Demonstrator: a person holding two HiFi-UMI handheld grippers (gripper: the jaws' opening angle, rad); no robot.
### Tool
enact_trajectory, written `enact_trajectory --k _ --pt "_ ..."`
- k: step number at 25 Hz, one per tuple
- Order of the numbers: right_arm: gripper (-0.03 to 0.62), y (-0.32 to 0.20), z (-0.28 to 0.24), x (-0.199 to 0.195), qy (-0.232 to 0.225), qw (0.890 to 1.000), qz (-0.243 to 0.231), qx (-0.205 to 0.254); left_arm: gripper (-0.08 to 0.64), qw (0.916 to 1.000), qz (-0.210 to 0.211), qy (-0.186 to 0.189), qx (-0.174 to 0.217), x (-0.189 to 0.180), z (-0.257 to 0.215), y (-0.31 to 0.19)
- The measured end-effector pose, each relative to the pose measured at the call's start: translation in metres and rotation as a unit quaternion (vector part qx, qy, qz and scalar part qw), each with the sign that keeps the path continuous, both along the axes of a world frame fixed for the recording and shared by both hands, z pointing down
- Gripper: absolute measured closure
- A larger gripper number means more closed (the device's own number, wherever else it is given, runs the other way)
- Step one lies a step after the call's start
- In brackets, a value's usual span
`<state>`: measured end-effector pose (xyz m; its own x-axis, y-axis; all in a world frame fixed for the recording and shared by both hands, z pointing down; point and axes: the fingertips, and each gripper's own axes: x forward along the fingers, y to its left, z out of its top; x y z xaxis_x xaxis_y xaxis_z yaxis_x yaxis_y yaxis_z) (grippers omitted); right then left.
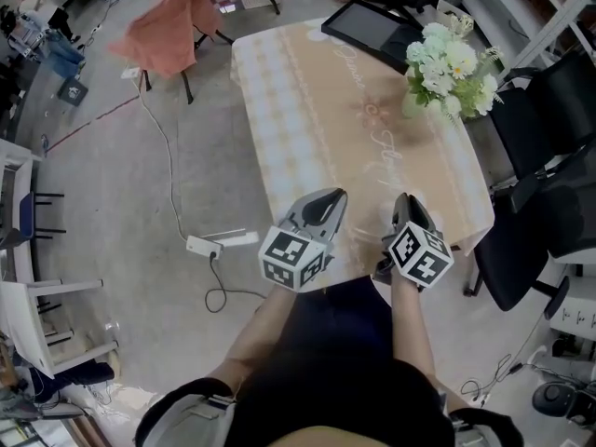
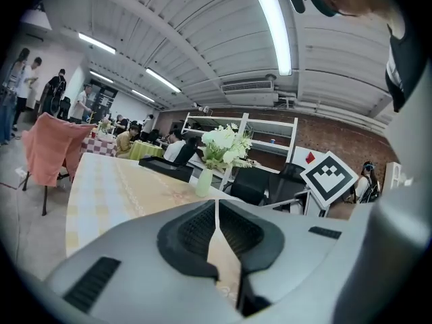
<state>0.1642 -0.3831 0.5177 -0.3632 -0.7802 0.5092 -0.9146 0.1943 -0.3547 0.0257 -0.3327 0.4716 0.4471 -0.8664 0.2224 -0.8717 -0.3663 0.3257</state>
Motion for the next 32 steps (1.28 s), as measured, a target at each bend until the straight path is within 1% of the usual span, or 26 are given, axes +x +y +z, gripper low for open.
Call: enact_trajectory --k 11,23,27,32 --pt "0.529 0.038 -0.038 0.012 -0.027 0.997 0.039 0.057 0.537 0.9990 0.017 -0.010 0.040 -0.005 -0.026 0.028" --pt "0.529 0.087 -0.082 0.038 -0.055 0.986 0.090 0.128 0.537 0.9971 0.034 -0.021 0.065 -0.006 -0.039 0.055" --pt "0.529 0.097 -0.088 0.043 -0.062 0.983 0.101 0.141 0.537 0.9963 0.042 -0.023 0.071 -0.005 -0.042 0.059" --pt "0.529 0.105 -0.090 0.047 -0.066 0.981 0.108 0.147 0.537 0.9956 0.048 -0.026 0.076 -0.004 -0.045 0.065"
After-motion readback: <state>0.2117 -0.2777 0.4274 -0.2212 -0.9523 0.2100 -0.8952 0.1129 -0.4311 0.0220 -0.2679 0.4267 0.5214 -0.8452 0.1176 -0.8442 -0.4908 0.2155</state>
